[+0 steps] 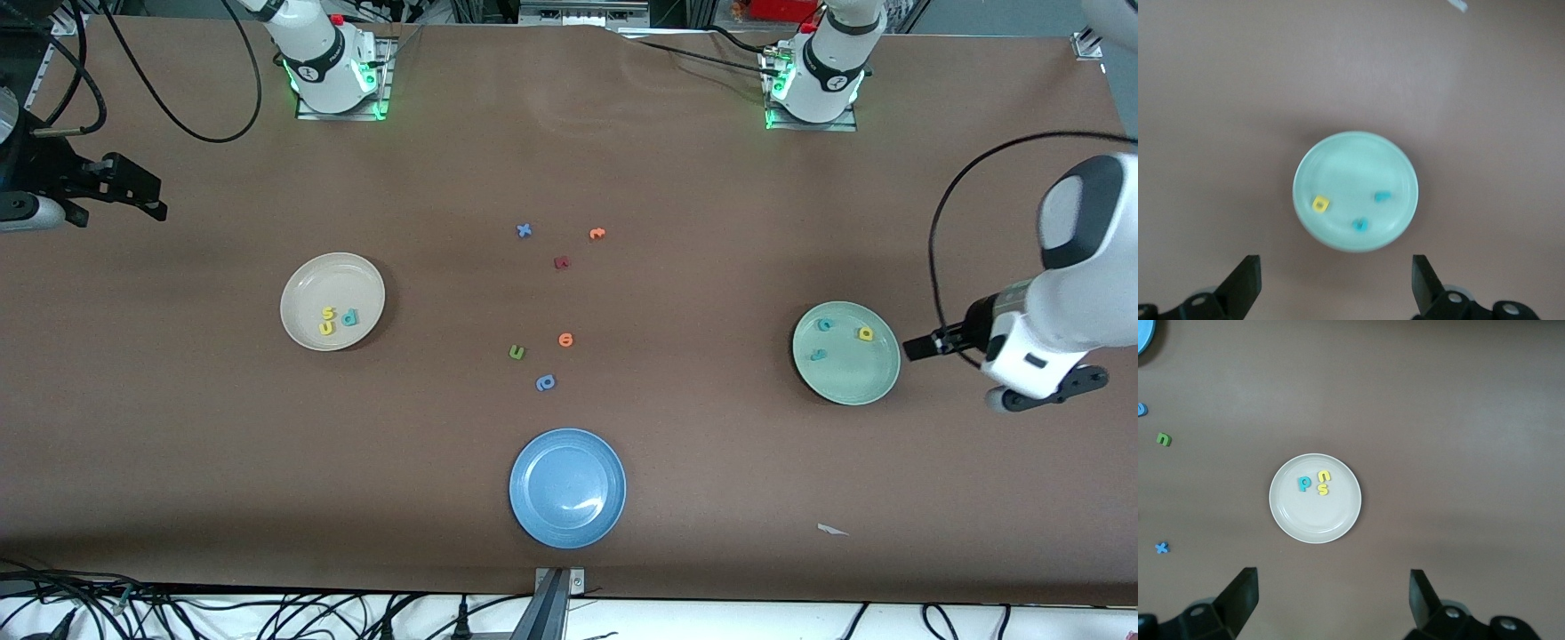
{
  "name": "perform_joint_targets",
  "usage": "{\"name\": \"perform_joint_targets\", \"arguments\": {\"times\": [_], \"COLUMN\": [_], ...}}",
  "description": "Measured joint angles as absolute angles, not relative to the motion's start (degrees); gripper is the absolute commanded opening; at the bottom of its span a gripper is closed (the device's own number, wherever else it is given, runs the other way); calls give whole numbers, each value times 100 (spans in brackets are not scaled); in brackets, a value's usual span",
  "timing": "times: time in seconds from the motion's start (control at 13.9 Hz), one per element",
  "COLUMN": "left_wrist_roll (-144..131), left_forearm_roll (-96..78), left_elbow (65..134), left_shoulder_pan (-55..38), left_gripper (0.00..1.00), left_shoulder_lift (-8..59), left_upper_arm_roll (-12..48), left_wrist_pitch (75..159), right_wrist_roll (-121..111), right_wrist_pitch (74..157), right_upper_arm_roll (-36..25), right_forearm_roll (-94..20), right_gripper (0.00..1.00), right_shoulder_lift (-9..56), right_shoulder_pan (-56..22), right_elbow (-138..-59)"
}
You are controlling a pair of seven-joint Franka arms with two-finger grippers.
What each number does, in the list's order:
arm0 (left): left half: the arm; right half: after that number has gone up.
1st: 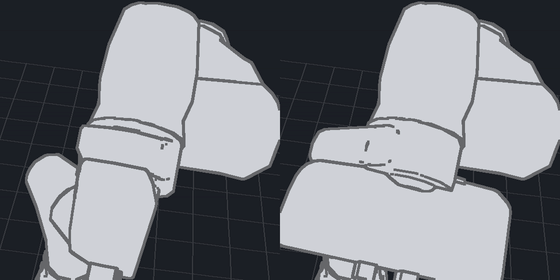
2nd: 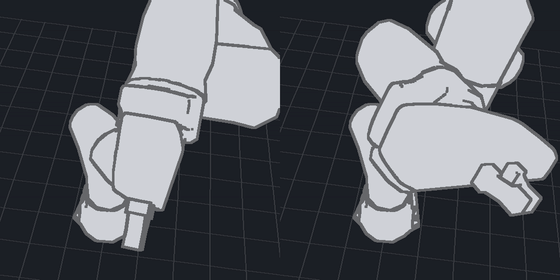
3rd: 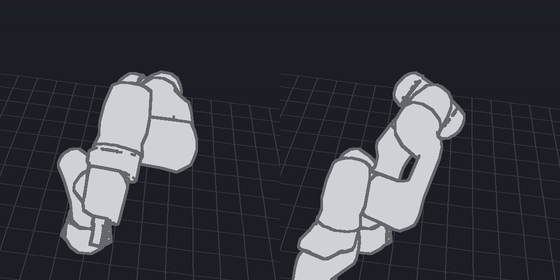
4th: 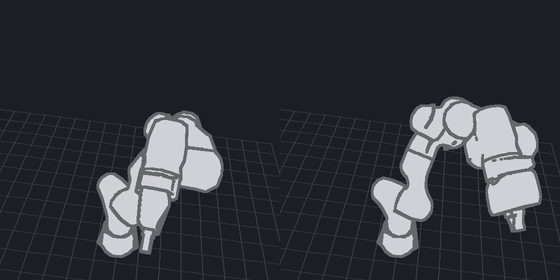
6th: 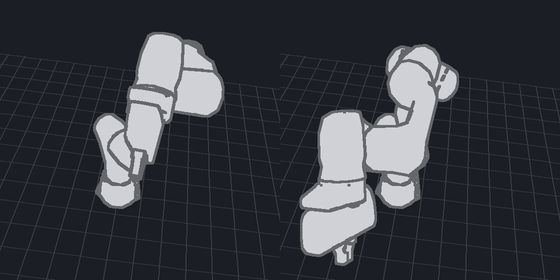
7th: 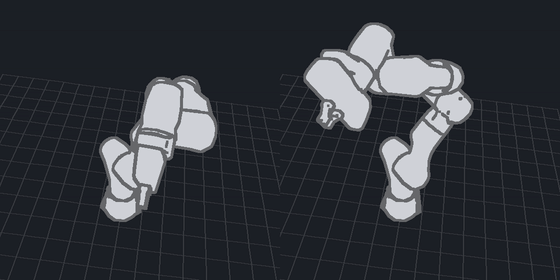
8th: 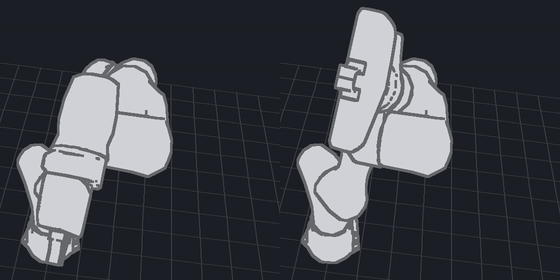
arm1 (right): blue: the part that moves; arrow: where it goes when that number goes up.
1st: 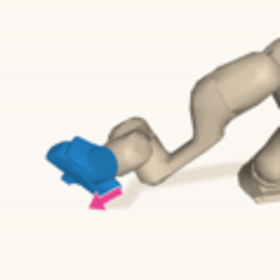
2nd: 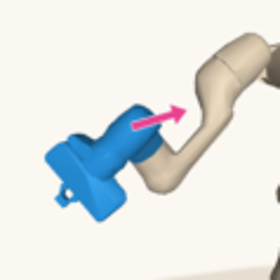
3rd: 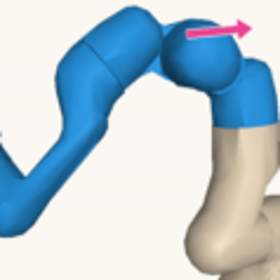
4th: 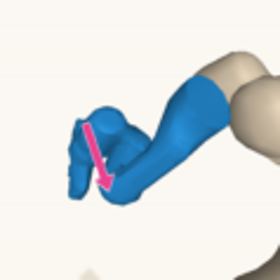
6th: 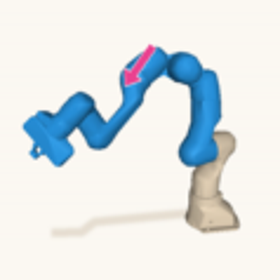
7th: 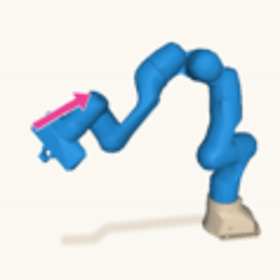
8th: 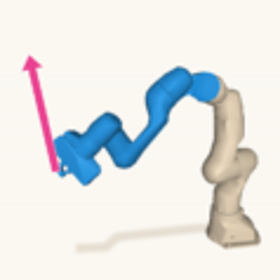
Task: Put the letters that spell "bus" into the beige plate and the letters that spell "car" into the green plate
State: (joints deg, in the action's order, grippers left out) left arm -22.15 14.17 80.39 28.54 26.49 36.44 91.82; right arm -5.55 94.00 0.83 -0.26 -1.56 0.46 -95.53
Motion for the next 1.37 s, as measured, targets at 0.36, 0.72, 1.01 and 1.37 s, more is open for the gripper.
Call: {"name": "perform_joint_targets", "arguments": {"times": [0.36,0.72,1.01,1.37], "left_wrist_roll": [-1632,-1505,-1204,-608], "left_forearm_roll": [1029,981,740,-42], "left_elbow": [7164,7058,6789,6745], "left_shoulder_pan": [2860,2766,1757,415], "left_gripper": [100,100,99,98], "left_shoulder_lift": [2583,2506,2381,1998], "left_upper_arm_roll": [3646,3634,2464,513], "left_wrist_pitch": [8216,8195,8194,8141], "right_wrist_roll": [-555,-555,-559,-559], "right_wrist_pitch": [9401,9357,9220,9125], "right_upper_arm_roll": [116,114,65,65], "right_forearm_roll": [-26,-26,-26,-26], "right_gripper": [100,100,100,100], "right_shoulder_lift": [-133,-126,-129,-137], "right_shoulder_pan": [48,49,53,53], "right_elbow": [-9564,-9576,-9576,-9576]}}
